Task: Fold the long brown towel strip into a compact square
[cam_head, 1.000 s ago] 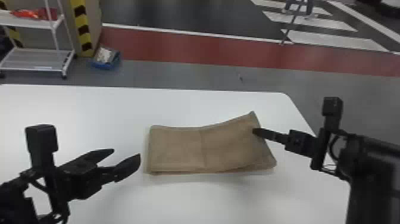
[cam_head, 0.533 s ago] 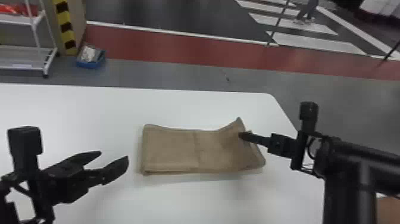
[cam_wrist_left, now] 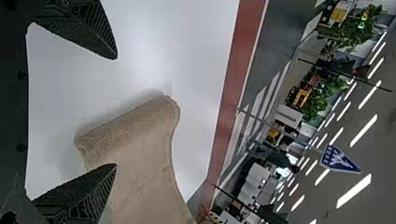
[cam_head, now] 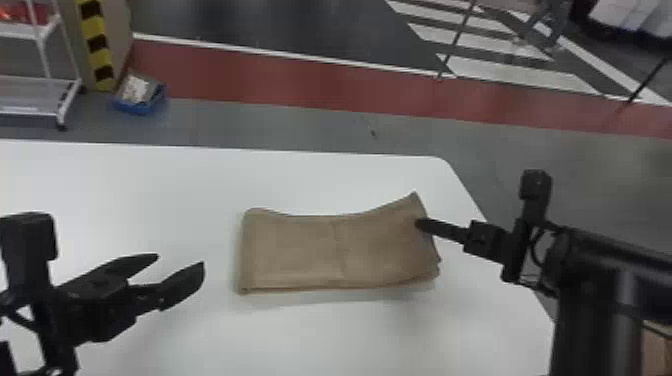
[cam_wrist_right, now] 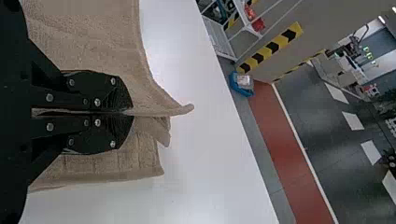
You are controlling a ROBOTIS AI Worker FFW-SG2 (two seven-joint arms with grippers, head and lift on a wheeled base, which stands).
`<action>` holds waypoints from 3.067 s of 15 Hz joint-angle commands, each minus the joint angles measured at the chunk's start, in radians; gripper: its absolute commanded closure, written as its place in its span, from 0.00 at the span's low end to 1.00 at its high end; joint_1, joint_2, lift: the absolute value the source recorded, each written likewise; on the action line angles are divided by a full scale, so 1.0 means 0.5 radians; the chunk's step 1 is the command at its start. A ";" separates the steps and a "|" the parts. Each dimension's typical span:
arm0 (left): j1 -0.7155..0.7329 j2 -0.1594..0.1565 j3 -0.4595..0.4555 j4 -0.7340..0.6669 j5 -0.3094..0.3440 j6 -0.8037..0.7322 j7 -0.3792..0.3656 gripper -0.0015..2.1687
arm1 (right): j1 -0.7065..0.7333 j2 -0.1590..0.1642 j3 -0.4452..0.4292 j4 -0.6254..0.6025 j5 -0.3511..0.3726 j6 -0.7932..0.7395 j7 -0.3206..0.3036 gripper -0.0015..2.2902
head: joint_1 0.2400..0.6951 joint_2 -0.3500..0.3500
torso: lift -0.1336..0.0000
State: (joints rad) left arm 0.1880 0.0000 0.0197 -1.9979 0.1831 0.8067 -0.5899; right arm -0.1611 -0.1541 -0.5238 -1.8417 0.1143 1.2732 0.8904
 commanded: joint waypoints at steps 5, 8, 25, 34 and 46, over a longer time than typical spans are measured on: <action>-0.005 -0.005 -0.021 0.023 -0.013 -0.007 0.005 0.03 | -0.028 -0.014 0.020 0.180 0.115 -0.118 -0.004 0.00 | 1.00 0.00 | 0.07; -0.011 -0.005 -0.027 0.044 -0.013 -0.019 0.005 0.03 | -0.003 -0.029 -0.020 0.174 0.121 -0.093 0.020 0.02 | 1.00 0.00 | 0.07; -0.014 -0.005 -0.012 0.106 -0.007 -0.062 -0.011 0.03 | 0.055 -0.066 0.054 0.327 0.103 -0.173 0.011 0.67 | 1.00 0.00 | 0.07; 0.008 -0.005 0.022 0.087 -0.001 -0.062 -0.023 0.03 | 0.052 -0.060 -0.204 0.128 -0.130 0.023 0.063 0.85 | 1.00 0.00 | 0.07; 0.054 -0.005 0.031 0.044 0.002 -0.062 -0.026 0.03 | -0.086 -0.014 -0.087 -0.409 -0.351 0.598 0.081 0.85 | 1.00 0.02 | 0.07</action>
State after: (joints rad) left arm 0.2121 0.0000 0.0337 -1.9724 0.1840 0.7755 -0.6028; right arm -0.1907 -0.1801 -0.6049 -2.0309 -0.0599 1.5688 0.9315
